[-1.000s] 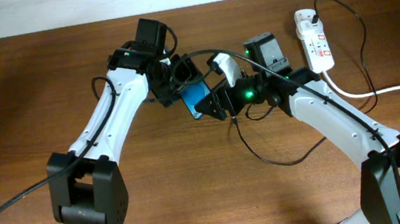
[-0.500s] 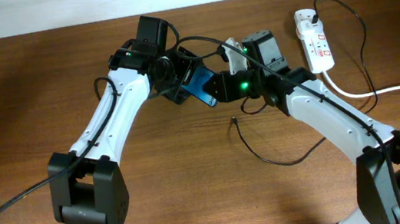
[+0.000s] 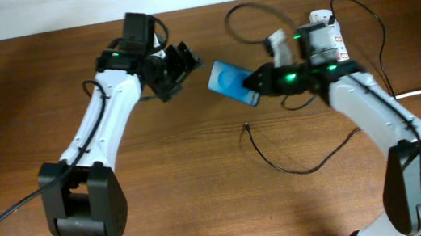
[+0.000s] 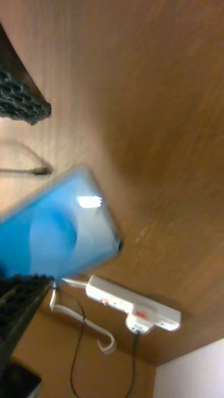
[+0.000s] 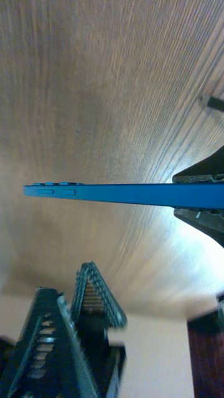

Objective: Plug charger to phone and switch on socket

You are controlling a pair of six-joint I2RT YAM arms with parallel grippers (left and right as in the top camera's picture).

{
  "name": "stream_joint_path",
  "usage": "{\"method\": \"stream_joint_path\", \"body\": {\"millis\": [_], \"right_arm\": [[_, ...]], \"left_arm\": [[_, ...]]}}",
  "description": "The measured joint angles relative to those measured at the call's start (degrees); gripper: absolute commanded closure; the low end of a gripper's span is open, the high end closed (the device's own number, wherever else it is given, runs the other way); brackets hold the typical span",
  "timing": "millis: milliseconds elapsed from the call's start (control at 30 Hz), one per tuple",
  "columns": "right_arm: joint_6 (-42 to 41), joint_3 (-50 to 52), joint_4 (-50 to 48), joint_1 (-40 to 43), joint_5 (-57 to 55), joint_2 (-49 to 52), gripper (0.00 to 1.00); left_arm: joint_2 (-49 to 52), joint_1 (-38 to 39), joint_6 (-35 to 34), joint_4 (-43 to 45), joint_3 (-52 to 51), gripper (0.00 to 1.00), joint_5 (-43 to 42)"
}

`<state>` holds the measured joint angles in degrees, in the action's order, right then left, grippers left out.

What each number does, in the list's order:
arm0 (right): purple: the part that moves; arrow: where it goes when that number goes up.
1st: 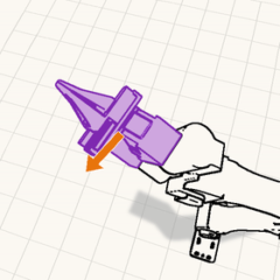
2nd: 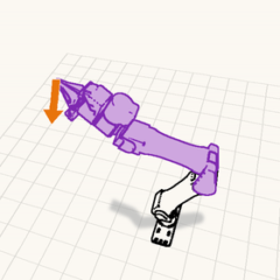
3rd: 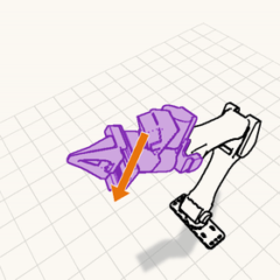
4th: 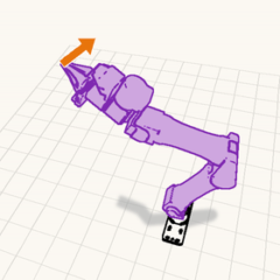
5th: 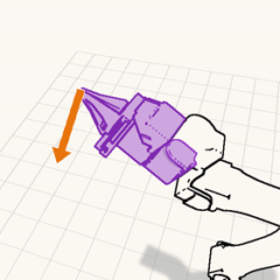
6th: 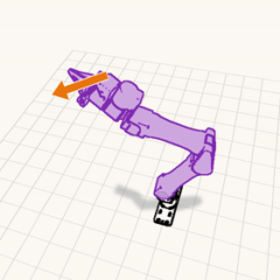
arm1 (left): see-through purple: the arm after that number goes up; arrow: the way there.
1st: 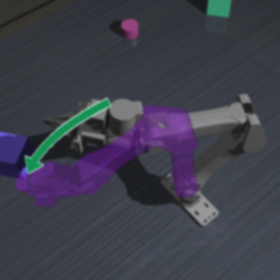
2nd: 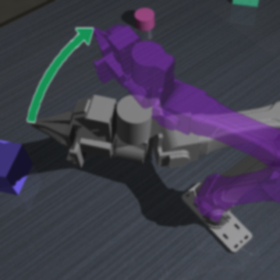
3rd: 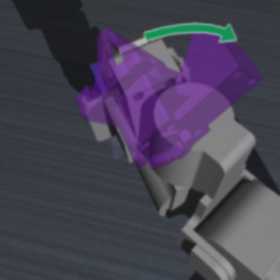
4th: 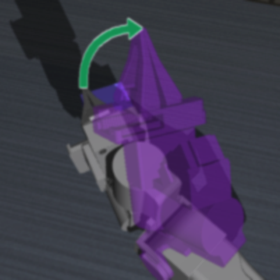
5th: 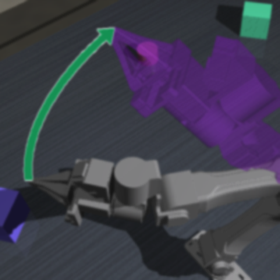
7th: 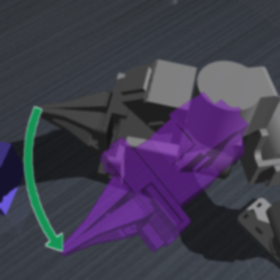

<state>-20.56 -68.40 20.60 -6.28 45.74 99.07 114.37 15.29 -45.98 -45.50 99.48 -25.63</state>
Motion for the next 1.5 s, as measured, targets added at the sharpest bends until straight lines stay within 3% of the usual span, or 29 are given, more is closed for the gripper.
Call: {"method": "stream_joint_path", "body": {"millis": [133, 200, 267, 367, 567, 733, 900, 1100, 1167, 1200, 1233, 1500], "right_arm": [[-0.46, -0.04, 0.04, 8.41, 16.90, -0.02, 0.96], [-1.14, -0.07, -0.02, 10.03, 24.92, -0.02, 0.96], [-1.62, -0.07, -0.02, 10.60, 30.14, -0.02, 0.96], [-1.77, -0.07, -1.77, 10.60, 32.63, -0.02, 0.96], [-4.42, -0.07, -6.40, 10.60, 31.80, -0.02, 0.96], [-14.08, -0.39, -16.06, 10.60, 29.51, -0.13, 0.96], [-21.31, -0.39, -19.45, 10.60, 25.83, -0.13, 0.96], [-39.34, -0.42, -36.00, 10.47, 18.71, -0.22, 0.96], [-42.84, -0.42, -36.94, 10.01, 16.13, -0.22, 0.96], [-44.28, -0.52, -37.40, 9.53, 14.84, -0.22, 0.96], [-45.86, -0.63, -37.55, 8.52, 13.00, -0.48, 0.96], [-58.64, -0.72, -45.48, 5.68, 8.22, -0.85, 0.96]], "left_arm": [[-0.15, -1.33, 19.61, 1.29, 0.02, 0.01, 0.20], [-0.15, -0.90, 29.09, 4.35, 0.02, 0.01, -4.04], [-0.31, -0.63, 35.28, 6.01, 0.04, 0.01, -9.60], [-0.37, -0.63, 37.83, 8.76, 0.07, 0.01, -16.81], [-0.37, -0.13, 31.15, 16.98, 0.09, 0.01, -23.32], [-0.37, 2.60, 19.78, 24.00, 0.07, 0.01, -24.04], [-0.37, 4.33, 6.43, 31.63, 0.11, 0.01, -18.60], [-0.37, 6.62, -7.54, 34.84, 0.13, 0.01, -10.56], [-0.37, 6.99, -10.95, 39.89, 0.07, 0.10, -9.55], [-0.46, 6.99, -12.76, 42.05, 0.09, 0.31, -8.57], [-0.46, 6.86, -13.90, 42.40, 0.07, 0.45, -7.72], [-0.48, 6.78, -17.14, 44.28, 0.07, 0.50, -5.40]]}}
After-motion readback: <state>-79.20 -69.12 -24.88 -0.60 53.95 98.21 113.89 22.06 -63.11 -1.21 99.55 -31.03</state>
